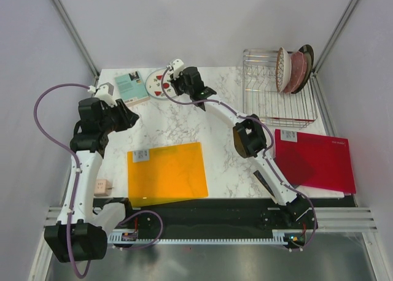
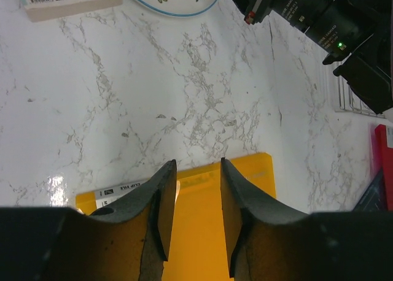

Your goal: Load the plates into the dish rack

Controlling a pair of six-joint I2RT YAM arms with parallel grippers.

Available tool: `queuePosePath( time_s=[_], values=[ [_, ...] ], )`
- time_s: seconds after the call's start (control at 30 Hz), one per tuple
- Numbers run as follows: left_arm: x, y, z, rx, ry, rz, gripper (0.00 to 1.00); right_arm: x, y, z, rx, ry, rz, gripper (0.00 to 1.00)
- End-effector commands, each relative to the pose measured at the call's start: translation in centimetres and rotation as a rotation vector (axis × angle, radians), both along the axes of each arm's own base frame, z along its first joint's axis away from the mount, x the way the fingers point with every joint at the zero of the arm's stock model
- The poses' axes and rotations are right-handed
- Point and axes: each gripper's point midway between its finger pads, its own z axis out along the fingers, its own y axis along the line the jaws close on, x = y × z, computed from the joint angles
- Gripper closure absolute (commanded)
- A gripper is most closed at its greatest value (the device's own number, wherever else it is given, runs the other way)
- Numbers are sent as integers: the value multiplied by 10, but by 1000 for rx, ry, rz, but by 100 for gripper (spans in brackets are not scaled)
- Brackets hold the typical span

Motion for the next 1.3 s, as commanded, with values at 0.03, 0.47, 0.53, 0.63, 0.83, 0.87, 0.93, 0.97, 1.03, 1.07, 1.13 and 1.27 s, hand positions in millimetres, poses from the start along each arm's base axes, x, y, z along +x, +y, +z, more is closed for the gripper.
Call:
queuePosePath(
  time_s=[0.03, 0.47, 0.53, 0.63, 0.83, 0.87, 0.93, 0.97, 1.03, 1.07, 1.13, 1.27],
  values=[
    [-4, -6, 18, -30, -41, -22, 57, 9, 10, 7, 109, -9, -19, 100],
    [-14, -7, 65, -191, -131, 34, 53, 2, 10, -44, 30, 73, -28, 100],
    [-15, -4, 71, -203, -146, 46, 52, -4, 12, -45, 6, 80, -6, 100],
    [-15, 0, 81, -214, -175, 64, 52, -16, 12, -54, -69, 95, 43, 100],
    [-21, -1, 85, -210, -201, 54, 51, -41, -14, -82, -246, 180, 87, 100],
    [-22, -1, 84, -207, -203, 50, 51, -42, -19, -82, -260, 188, 85, 100],
    [-25, -3, 82, -208, -200, 42, 50, -46, -31, -84, -290, 224, 76, 100],
    [-26, -4, 80, -214, -195, 38, 49, -48, -35, -86, -301, 240, 76, 100],
    [-27, -8, 72, -237, -169, 25, 48, -58, -48, -92, -346, 289, 75, 100],
    [-27, -10, 68, -248, -156, 20, 45, -64, -53, -95, -367, 309, 83, 100],
    [-24, -14, 50, -299, -86, 20, 40, -85, -69, -105, -425, 377, 113, 100],
    [-17, -22, -1, -398, 100, 15, 37, -127, -84, -112, -465, 493, 181, 100]
  ],
)
